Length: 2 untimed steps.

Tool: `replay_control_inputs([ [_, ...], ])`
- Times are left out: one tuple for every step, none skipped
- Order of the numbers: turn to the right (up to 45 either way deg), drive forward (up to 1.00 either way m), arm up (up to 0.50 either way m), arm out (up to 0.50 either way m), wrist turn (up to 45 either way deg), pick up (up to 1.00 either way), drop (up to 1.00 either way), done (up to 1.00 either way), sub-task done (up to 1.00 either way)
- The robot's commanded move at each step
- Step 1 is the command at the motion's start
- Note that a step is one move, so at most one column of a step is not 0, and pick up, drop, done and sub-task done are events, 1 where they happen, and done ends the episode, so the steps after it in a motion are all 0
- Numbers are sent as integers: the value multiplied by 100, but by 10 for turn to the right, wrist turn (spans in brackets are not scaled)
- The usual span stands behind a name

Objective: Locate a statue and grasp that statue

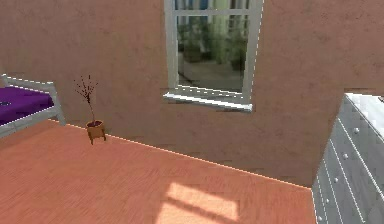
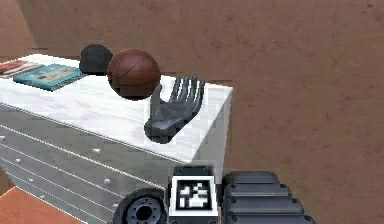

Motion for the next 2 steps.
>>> replay_control_inputs([
  [0, 0, 0, 22, 0, 0, 0, 0, 0],
  [0, 0, 0, 0, 450, 0, 0, 0, 0],
])
